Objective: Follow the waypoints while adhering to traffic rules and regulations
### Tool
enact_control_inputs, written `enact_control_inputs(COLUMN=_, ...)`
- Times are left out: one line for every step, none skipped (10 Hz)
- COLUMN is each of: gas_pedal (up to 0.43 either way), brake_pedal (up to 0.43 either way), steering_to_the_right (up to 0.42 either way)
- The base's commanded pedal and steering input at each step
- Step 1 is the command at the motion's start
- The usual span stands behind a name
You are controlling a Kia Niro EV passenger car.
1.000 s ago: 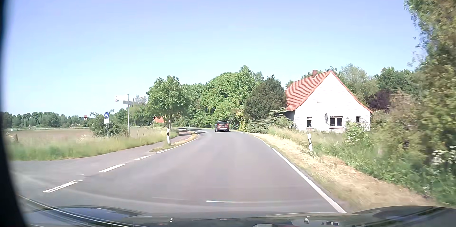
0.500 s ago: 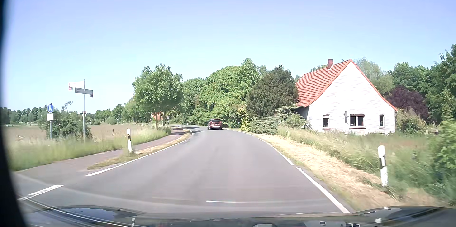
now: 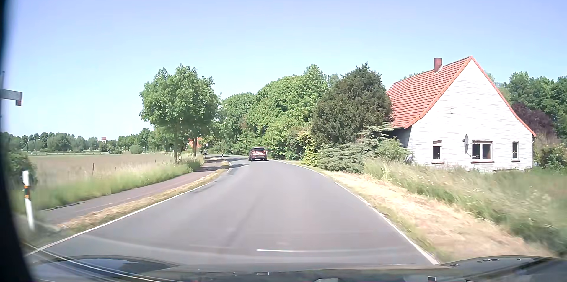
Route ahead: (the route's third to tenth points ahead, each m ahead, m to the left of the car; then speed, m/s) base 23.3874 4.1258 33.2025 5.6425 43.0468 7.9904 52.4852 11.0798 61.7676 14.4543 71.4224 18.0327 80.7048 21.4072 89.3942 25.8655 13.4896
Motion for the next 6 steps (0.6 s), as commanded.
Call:
enact_control_inputs(gas_pedal=0.047, brake_pedal=0.0, steering_to_the_right=-0.015)
enact_control_inputs(gas_pedal=0.047, brake_pedal=0.0, steering_to_the_right=-0.016)
enact_control_inputs(gas_pedal=0.047, brake_pedal=0.0, steering_to_the_right=-0.017)
enact_control_inputs(gas_pedal=0.059, brake_pedal=0.0, steering_to_the_right=-0.017)
enact_control_inputs(gas_pedal=0.059, brake_pedal=0.0, steering_to_the_right=-0.017)
enact_control_inputs(gas_pedal=0.059, brake_pedal=0.0, steering_to_the_right=-0.018)
